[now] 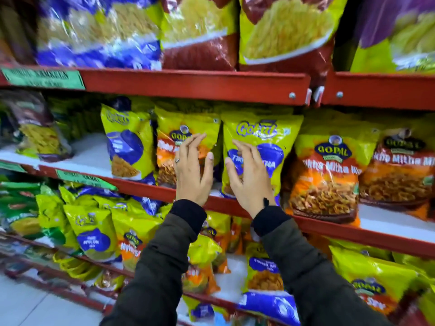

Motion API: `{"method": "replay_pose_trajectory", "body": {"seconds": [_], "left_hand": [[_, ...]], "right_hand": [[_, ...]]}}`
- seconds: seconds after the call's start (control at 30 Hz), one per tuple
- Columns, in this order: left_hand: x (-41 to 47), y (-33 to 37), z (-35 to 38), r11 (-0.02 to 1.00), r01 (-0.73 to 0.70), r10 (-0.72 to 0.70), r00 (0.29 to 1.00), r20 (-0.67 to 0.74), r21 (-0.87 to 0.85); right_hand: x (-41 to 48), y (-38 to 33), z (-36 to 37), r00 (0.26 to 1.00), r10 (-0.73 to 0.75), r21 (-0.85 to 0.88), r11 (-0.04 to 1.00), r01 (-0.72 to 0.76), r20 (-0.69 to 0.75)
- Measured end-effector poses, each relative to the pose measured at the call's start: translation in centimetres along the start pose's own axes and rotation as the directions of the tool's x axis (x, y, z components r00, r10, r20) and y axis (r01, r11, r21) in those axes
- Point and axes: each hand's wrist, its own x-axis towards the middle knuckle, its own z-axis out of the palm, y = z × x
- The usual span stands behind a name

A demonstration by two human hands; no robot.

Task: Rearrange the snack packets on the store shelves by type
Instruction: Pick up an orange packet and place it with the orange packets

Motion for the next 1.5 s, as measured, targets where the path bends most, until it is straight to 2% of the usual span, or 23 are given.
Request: {"method": "replay_pose_trajectory", "body": {"seconds": [0.07,0.13,0.2,0.3,0.4,0.5,0.63,0.7,0.9,1.07,1.2,1.27,1.3,1.4,1.5], "left_hand": [[2.0,-2.0,-0.5,0.999,0.052,-0.052,0.999,-0.009,-0.007],[3.7,-4.1,-0.7,0.981,0.193,-0.194,0.981,-0.029,-0.026],[5.3,-6.2,-1.1,0.928,0.371,-0.372,0.927,-0.040,-0.037],[7.4,-9.3,-1.2,0.801,0.597,-0.598,0.802,-0.002,-0.037],[8.8,-11.1,-1.0,0.741,0.668,-0.665,0.744,0.060,-0.065],[9.2,-11.5,-1.1,0.725,0.678,-0.677,0.734,0.057,-0.119],[8.8,-11.2,-2.8,0.761,0.611,-0.628,0.778,-0.010,-0.220],[8.2,-11.4,-3.9,0.753,0.592,-0.620,0.784,-0.012,-0.286],[6.2,-9.3,-7.4,0.599,0.575,-0.663,0.746,0.057,-0.558],[5.0,-5.0,-9.9,0.593,0.479,-0.595,0.802,0.048,-0.648],[2.6,-0.2,-10.2,0.557,0.461,-0.528,0.839,0.134,-0.691],[0.8,2.2,-9.6,0.513,0.488,-0.512,0.834,0.204,-0.706],[-0.2,3.5,-9.1,0.490,0.502,-0.518,0.825,0.225,-0.713],[-2.9,7.1,-7.2,0.451,0.520,-0.553,0.801,0.230,-0.726],[-5.0,10.4,-5.6,0.392,0.537,-0.585,0.772,0.248,-0.747]], "right_hand": [[2.0,-0.8,2.6,0.995,0.097,0.049,0.994,-0.098,0.032],[3.5,-1.0,4.6,0.975,0.217,0.004,0.976,-0.218,0.056],[4.7,-1.0,6.3,0.939,0.338,-0.048,0.941,-0.335,0.070],[6.1,-1.0,8.0,0.900,0.429,-0.068,0.903,-0.424,0.081],[7.1,-0.8,9.0,0.889,0.453,-0.078,0.891,-0.447,0.073],[7.5,-0.8,8.9,0.902,0.428,0.019,0.903,-0.430,0.056],[7.4,-1.3,7.9,0.898,0.432,0.331,0.838,-0.433,0.079],[7.0,-1.6,7.3,0.902,0.419,0.392,0.816,-0.425,0.105],[5.4,-2.2,4.8,0.921,0.379,0.492,0.787,-0.372,0.090],[3.1,-3.5,1.1,0.906,0.418,0.656,0.666,-0.355,0.066],[-0.5,-4.3,-2.9,0.884,0.466,0.770,0.550,-0.325,0.040],[-2.5,-4.2,-5.3,0.859,0.512,0.807,0.499,-0.316,0.019],[-3.5,-4.1,-6.8,0.847,0.531,0.812,0.497,-0.306,-0.006],[-5.7,-3.8,-11.0,0.802,0.575,0.757,0.593,-0.275,-0.159],[-7.4,-2.5,-14.6,0.818,0.533,0.740,0.636,-0.219,-0.216]]}}
